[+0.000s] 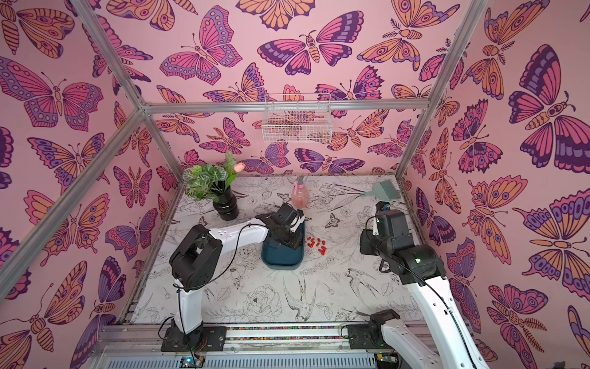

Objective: Take the screw protection sleeves out of the storage box
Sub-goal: Pick up the screw protection sleeve from the storage box.

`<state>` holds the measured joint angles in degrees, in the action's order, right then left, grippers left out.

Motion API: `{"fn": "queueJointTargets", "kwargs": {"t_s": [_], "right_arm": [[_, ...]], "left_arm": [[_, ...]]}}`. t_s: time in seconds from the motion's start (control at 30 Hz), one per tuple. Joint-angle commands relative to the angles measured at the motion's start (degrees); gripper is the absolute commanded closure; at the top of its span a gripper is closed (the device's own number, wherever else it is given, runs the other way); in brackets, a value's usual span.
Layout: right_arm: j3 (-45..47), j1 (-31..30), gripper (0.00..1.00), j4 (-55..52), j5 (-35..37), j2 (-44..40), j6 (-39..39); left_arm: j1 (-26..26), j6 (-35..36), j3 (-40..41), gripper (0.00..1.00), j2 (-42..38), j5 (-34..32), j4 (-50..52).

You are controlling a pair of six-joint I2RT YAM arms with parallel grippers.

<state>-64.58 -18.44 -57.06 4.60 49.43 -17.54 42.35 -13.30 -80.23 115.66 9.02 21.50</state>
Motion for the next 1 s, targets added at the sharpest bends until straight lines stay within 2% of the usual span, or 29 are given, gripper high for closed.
{"fn": "queueJointTargets", "kwargs": {"t_s": [0.0, 0.77, 0.97], "right_arm": [[0.2, 0.5, 0.56, -1.1, -0.5, -0.6, 0.8], [0.3, 0.9, 0.56, -1.1, -1.4, -0.6, 0.8], [0.3, 1.1, 0.56, -1.1, -1.5, -0.6, 0.8]], "left_arm": [[0.2, 1.5, -1.1, 0.58, 1.2, -1.6, 1.2], [0.2, 2.0, -2.1, 0.67, 5.2, -4.2, 1.2], [0.2, 2.2, -2.5, 0.73, 5.8, -4.7, 1.2]]}}
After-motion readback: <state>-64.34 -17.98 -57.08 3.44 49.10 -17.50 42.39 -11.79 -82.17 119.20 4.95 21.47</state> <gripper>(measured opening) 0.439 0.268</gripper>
